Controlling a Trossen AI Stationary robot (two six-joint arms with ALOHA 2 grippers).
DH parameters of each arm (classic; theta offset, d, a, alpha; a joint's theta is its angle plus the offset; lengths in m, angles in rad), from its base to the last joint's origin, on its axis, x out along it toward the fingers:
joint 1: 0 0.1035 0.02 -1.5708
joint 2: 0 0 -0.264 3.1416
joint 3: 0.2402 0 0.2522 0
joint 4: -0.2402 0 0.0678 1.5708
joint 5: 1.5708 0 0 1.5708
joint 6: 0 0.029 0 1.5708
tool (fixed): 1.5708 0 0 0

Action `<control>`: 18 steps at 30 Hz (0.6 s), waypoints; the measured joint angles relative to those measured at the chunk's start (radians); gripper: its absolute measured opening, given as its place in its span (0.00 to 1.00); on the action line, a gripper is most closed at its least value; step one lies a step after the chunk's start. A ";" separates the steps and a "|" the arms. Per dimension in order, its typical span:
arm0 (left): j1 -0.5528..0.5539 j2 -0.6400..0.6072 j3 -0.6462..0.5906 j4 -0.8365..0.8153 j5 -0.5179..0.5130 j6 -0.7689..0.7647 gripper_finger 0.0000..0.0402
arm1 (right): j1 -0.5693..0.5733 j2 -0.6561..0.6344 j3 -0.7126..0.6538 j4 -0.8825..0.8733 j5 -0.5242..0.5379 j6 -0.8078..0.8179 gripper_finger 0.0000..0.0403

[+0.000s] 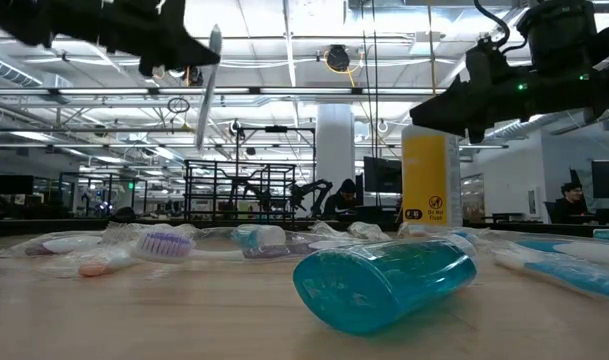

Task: Pick & Place toothbrushing station
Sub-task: Put the blue toothbrush into the black mesh organizer

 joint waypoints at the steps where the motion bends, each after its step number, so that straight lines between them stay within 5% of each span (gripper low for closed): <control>1: 0.008 0.004 -0.038 0.065 0.000 -0.005 0.01 | 0.000 0.000 0.000 0.000 0.000 0.000 0.33; 8: 0.029 0.107 -0.212 0.370 -0.010 -0.042 0.01 | 0.000 0.000 0.000 0.001 0.001 0.000 0.33; 18: 0.028 0.243 -0.230 0.320 -0.017 -0.209 0.02 | 0.000 0.000 0.000 0.015 0.006 -0.053 0.33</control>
